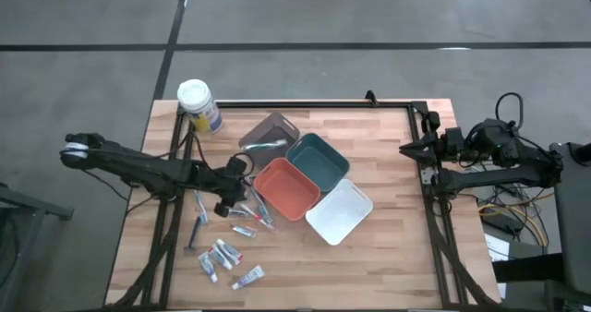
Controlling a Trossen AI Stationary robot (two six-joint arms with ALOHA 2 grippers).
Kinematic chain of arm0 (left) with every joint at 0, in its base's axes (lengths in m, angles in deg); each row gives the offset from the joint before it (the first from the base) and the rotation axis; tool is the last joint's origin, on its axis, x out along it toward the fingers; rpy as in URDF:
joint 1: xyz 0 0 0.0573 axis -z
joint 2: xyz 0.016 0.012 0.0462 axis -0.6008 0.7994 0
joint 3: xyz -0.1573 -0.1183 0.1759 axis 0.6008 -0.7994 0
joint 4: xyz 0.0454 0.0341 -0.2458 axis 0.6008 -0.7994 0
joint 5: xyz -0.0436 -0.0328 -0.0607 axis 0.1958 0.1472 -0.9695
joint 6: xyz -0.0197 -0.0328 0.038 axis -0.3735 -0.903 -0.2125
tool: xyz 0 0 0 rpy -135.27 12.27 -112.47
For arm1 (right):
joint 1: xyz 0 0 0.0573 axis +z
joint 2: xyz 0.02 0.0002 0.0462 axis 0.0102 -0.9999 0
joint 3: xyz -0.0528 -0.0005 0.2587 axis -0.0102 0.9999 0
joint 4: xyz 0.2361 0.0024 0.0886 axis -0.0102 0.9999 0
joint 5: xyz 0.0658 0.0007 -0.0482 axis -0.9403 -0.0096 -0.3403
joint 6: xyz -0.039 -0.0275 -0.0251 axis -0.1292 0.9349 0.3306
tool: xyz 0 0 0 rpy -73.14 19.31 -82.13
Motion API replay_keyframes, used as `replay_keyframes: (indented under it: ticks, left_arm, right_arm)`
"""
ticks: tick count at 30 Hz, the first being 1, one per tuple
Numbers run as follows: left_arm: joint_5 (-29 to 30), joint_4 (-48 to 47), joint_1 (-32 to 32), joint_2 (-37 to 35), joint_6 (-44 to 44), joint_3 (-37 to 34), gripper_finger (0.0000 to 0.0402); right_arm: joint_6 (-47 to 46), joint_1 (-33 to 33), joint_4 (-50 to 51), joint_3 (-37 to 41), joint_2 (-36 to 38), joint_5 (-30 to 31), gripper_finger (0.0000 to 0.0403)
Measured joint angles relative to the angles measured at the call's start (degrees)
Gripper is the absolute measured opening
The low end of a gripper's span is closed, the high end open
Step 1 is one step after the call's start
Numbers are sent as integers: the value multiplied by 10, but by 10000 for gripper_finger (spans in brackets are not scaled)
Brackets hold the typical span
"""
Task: Pick & Place Travel size toiletries
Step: Put the blue toothbrush into the black bin
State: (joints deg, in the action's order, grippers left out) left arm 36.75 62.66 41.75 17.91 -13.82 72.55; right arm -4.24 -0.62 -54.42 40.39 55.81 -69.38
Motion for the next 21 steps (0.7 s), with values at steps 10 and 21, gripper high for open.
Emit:
replay_keyframes:
  ticks: [10, 21]
  left_arm:
    - [0, 51, 0, 5, 1, -21, 230]
    - [2, 70, 0, 5, 5, -42, 230]
  right_arm:
    - [0, 0, 0, 0, 0, 0, 34]
    - [1, 0, 0, 0, 0, 0, 34]
